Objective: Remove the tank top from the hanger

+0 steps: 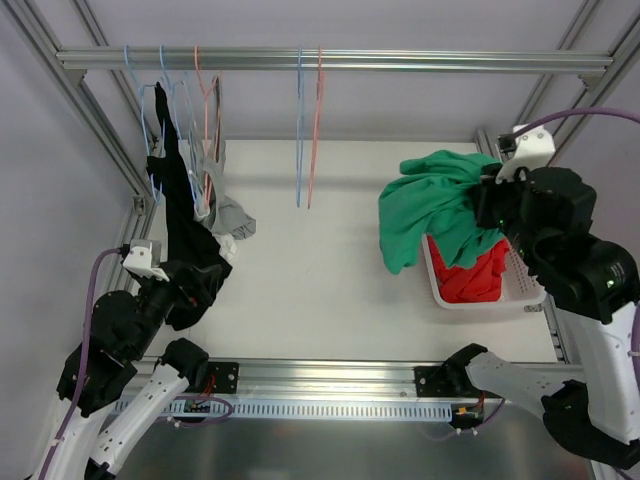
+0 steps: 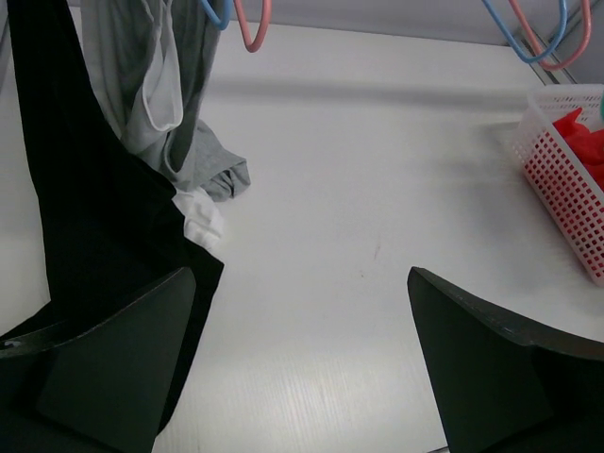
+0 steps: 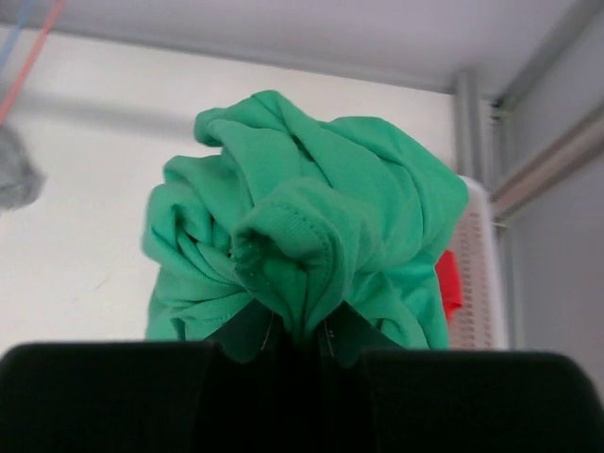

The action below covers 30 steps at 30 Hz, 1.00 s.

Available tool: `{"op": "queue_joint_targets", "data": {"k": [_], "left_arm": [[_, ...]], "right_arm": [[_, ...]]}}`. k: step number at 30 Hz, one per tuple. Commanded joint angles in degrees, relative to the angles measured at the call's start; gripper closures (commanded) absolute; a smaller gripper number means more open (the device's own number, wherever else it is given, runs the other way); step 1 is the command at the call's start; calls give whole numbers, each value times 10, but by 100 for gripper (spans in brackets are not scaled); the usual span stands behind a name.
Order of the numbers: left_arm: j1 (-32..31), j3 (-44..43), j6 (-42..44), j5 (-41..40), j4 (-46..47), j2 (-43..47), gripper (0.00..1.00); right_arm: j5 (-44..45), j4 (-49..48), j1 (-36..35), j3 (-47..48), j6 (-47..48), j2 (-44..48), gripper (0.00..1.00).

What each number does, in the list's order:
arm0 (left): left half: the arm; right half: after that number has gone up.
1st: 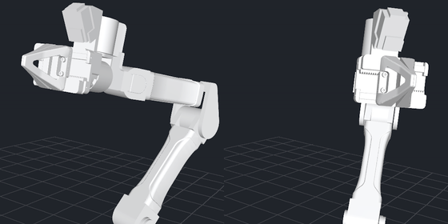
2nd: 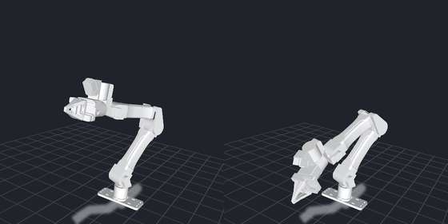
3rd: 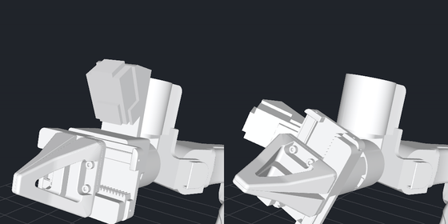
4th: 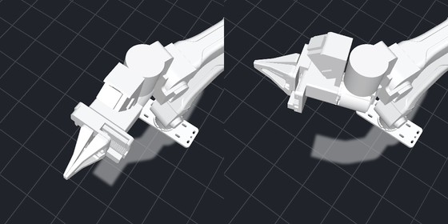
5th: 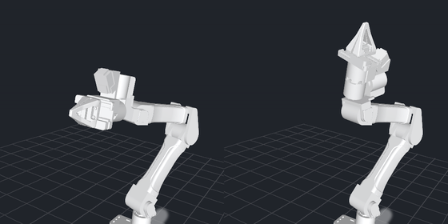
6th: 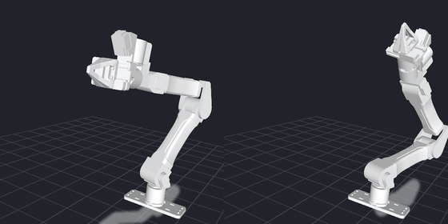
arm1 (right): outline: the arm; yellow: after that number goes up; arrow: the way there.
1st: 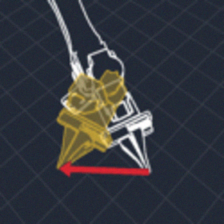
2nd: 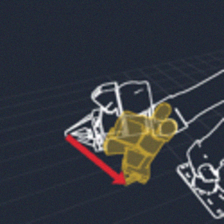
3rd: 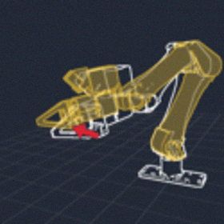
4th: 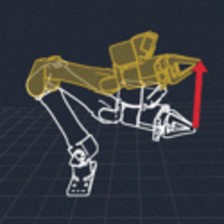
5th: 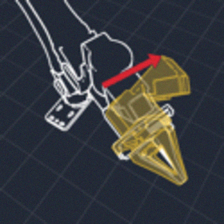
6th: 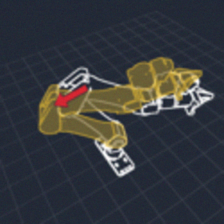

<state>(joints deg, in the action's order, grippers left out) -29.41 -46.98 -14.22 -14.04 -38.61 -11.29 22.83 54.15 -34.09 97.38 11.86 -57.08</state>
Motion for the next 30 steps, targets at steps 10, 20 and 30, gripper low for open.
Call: {"op": "queue_joint_targets", "data": {"k": [10,20,30], "left_arm": [[1,5,-6,3,16,-2,1],[1,4,-4,13,17,-12,1],[1,5,-7,2,18,14,1]], "right_arm": [[-69,6,320,-18,34,-84,100],[-175,-168,374,-192,-46,-202,100],[-253,-298,447,-330,-203,-381,100]]}}
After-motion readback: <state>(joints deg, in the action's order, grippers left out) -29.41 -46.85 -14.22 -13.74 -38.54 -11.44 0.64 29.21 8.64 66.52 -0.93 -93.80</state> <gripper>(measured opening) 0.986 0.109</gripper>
